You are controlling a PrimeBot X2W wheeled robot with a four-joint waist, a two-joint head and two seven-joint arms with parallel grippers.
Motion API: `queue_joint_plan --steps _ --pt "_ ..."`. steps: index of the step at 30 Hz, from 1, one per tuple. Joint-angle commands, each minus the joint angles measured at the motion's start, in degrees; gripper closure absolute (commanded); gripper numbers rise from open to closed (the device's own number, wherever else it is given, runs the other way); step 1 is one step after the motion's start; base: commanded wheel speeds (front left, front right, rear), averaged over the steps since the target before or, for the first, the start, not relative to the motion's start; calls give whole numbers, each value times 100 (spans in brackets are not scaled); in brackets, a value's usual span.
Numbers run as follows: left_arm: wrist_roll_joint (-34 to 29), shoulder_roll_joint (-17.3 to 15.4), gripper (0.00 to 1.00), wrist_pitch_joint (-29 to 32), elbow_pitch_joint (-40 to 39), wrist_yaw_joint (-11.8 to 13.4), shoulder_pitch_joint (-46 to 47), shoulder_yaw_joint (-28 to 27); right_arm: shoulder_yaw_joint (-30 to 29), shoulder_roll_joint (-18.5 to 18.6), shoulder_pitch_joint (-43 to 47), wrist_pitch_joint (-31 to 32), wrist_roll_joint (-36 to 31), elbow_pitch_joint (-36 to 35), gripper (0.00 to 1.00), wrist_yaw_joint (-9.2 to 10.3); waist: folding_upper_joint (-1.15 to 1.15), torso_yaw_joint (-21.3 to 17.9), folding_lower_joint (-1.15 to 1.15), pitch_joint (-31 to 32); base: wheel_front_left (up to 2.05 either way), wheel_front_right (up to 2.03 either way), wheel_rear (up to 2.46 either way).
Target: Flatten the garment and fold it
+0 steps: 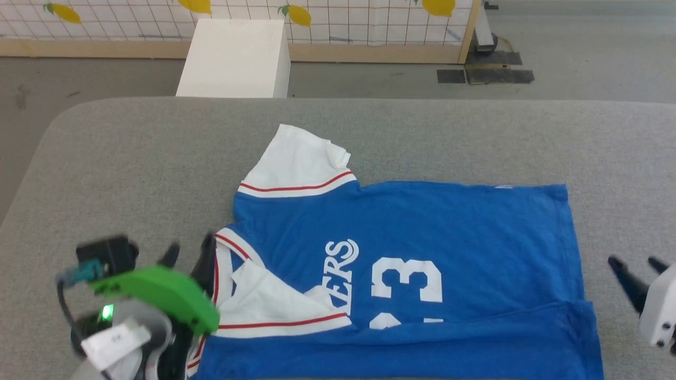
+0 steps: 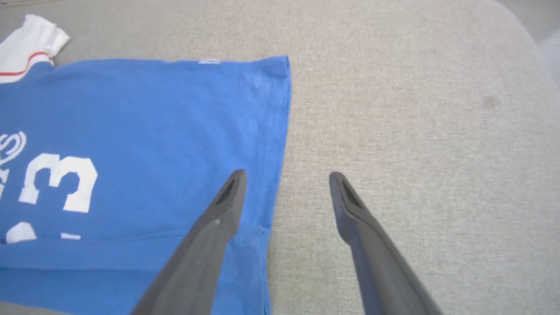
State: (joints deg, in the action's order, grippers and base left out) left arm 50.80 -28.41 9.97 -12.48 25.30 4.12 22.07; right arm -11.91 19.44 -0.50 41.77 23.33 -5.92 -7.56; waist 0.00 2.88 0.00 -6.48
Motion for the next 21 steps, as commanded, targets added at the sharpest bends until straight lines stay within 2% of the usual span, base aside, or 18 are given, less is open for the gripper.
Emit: queue_joint_plan --steps 1,6,10,15,18,21 --pt "-151 39 0 -104 33 -129 365 58 -55 -6 -200 -98 -59 13 0 8 0 -4 0 -105 0 0 0" --pt "-511 266 0 -369 630 -541 1550 247 -68 82 -816 -217 -45 128 0 8 0 -78 0 -473 0 0 0" --pt "-697 391 0 -169 1377 -853 2550 492 80 208 -1326 -233 -10 218 0 8 0 -210 0 -926 0 0 0" --pt "-733 580 0 391 2428 -1126 3882 666 345 377 -1963 -338 115 347 0 8 0 -385 0 -1580 0 0 0" --pt "-745 631 0 831 3010 -1165 4545 740 588 470 -2242 -428 209 411 0 8 0 -482 0 -1874 0 0 0" --pt "-720 647 0 1580 3553 -1163 5049 918 829 531 -2440 -533 328 450 0 8 0 -573 0 -2106 0 0 0"
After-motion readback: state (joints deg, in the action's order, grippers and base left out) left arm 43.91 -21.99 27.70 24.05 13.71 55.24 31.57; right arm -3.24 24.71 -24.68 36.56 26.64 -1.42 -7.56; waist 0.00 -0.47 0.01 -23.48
